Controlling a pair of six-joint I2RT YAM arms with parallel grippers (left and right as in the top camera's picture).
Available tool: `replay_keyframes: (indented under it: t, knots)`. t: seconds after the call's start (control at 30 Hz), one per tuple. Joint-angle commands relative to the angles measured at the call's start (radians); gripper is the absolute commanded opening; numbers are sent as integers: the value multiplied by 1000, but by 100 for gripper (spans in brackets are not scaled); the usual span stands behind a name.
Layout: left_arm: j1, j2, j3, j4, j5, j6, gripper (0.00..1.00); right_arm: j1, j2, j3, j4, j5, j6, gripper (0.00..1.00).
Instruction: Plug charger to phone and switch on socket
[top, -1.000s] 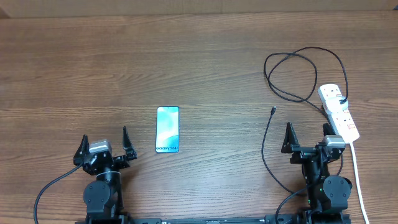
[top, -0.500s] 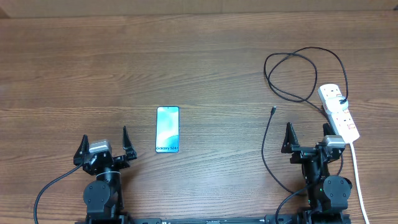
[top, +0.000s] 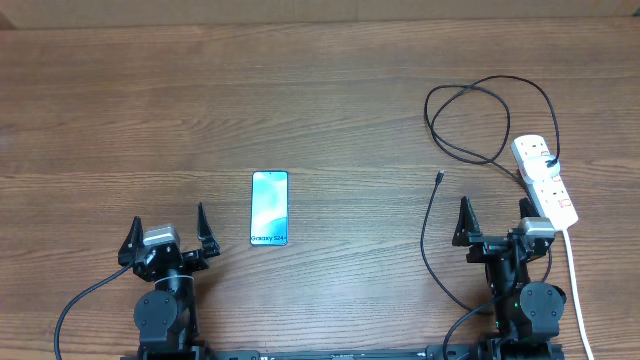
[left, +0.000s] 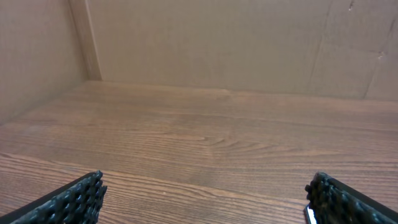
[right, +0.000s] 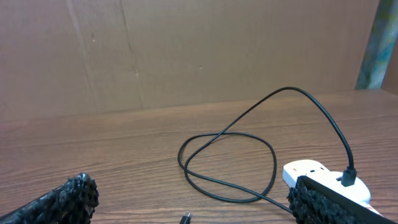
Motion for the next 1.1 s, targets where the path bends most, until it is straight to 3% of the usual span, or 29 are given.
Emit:
replay_keyframes:
  t: [0.0,0.1,0.33,0.67,0.87,1.07]
  knots:
    - [5,2,-3,1,-11,23,100,-2,-11,-10,5,-1,-1,100]
    - [5,2,-3,26,-10,10,100,-2,-11,-10,5,-1,-1,100]
    - [5,2,1,16,147,-29,99,-2,-11,-10,5,-1,-1,100]
    - [5,23,187,-161,147,-35,100,-2,-11,-10,5,-1,-1,100]
    - [5,167,319,-180,156,-109,99,-2,-11,-10,5,-1,-1,100]
    - [5,443,522,-220,299,-114,100,-2,-11,-10,5,-1,-1,100]
